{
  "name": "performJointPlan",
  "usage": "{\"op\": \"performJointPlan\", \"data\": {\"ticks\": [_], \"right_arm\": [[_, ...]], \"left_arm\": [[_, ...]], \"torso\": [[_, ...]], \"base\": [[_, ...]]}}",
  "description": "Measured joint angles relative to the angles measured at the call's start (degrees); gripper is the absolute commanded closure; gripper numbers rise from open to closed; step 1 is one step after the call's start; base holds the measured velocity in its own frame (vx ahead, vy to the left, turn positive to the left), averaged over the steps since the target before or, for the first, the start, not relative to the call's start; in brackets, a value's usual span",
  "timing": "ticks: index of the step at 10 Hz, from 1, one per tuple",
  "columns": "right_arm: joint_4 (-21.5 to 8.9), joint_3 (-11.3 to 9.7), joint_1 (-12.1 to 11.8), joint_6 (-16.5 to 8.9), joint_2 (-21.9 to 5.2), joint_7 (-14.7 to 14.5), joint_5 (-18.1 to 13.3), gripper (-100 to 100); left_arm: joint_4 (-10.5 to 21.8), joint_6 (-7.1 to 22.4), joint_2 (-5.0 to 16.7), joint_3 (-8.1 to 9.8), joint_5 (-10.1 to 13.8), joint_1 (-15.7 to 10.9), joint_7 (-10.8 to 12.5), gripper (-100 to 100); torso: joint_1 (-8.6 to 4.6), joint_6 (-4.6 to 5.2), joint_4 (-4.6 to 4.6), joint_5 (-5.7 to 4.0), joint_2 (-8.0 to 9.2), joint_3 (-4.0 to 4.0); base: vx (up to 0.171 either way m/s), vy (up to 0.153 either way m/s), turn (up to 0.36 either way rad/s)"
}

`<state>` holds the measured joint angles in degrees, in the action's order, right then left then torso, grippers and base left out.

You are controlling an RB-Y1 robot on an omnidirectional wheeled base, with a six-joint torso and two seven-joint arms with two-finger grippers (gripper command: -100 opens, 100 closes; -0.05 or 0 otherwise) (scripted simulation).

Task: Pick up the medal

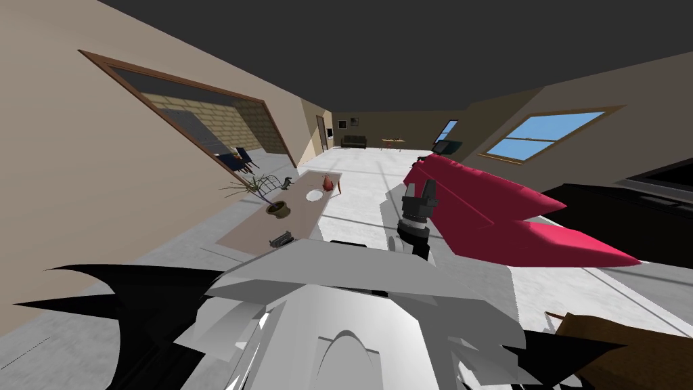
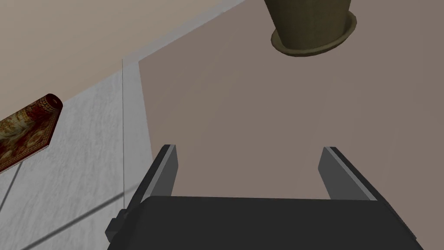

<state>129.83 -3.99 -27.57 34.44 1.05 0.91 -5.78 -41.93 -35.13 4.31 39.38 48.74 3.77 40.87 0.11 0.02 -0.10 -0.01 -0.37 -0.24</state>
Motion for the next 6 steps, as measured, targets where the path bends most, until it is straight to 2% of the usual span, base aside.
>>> {"op": "performJointPlan", "data": {"ticks": [2, 3, 5, 6], "right_arm": [[0.0, 0.0, 0.0, 0.0, 0.0, 0.0, 0.0, 0], [0.0, 0.0, 0.0, 0.0, 0.0, 0.0, 0.0, 0], [0.0, 0.0, 0.0, 0.0, 0.0, 0.0, 0.0, 0], [0.0, 0.0, 0.0, 0.0, 0.0, 0.0, 0.0, 0]], "left_arm": [[2.7, -0.6, -0.8, 0.96, 0.8, -1.2, 0.9, -100], [2.2, -0.1, -2.6, 2.18, 1.6, -1.0, 0.6, -100], [4.8, -0.6, -2.3, 2.54, 1.9, -2.2, 1.4, -100], [9.2, -2.0, -2.6, 2.70, 2.1, -3.7, 3.2, -100]], "torso": [[0.00, 0.00, 0.02, 0.00, 0.09, 0.05], [0.00, 0.00, 0.00, 0.00, 0.02, 0.01], [0.03, 0.01, 0.04, -0.01, 0.22, 0.12], [0.06, 0.00, 0.04, 0.02, 0.19, 0.11]], "base": [[0.080, -0.003, 0.054], [0.063, -0.004, 0.021], [0.029, 0.005, 0.035], [0.048, 0.004, 0.038]]}}
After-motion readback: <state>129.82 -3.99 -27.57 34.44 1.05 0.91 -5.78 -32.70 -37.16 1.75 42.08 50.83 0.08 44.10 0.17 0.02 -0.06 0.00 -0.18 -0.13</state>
